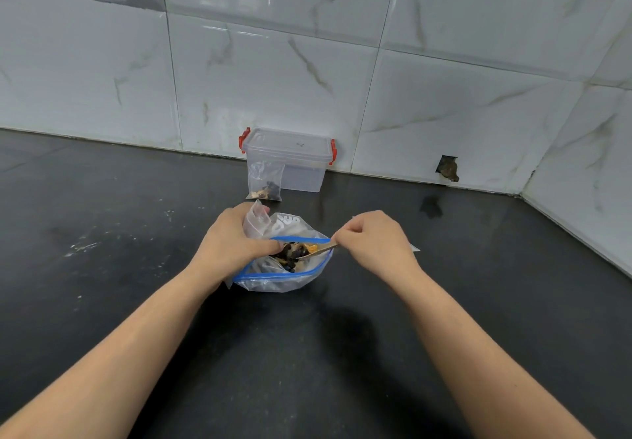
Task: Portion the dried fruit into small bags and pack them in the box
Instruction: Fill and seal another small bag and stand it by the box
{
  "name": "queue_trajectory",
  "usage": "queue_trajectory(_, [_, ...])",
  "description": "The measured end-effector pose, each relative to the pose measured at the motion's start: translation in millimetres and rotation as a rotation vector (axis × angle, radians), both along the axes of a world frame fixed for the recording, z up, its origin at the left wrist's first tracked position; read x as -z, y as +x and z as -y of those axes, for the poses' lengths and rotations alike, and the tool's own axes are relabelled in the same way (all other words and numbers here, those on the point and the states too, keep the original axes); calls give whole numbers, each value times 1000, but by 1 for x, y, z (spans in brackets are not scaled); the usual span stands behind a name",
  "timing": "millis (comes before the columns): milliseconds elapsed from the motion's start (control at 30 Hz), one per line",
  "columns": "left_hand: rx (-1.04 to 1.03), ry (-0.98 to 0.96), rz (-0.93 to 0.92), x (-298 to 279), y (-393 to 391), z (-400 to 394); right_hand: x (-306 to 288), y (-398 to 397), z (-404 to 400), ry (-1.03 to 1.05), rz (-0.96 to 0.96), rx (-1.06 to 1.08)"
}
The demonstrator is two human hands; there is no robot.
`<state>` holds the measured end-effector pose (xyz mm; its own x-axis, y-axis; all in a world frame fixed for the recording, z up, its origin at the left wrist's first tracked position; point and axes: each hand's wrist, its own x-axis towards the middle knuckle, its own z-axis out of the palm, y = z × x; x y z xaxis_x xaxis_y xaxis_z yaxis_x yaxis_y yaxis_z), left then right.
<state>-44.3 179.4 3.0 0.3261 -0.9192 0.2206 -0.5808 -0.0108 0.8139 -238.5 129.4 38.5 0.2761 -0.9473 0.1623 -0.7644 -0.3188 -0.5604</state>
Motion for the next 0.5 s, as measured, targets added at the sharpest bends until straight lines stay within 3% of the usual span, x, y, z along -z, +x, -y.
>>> queue_trajectory(167, [-32, -60, 87, -4, 0, -6, -5, -14, 0, 140, 218, 1])
queue_trajectory(500, [70, -113, 131, -15, -8, -11, -56, -31, -9, 149, 346, -138])
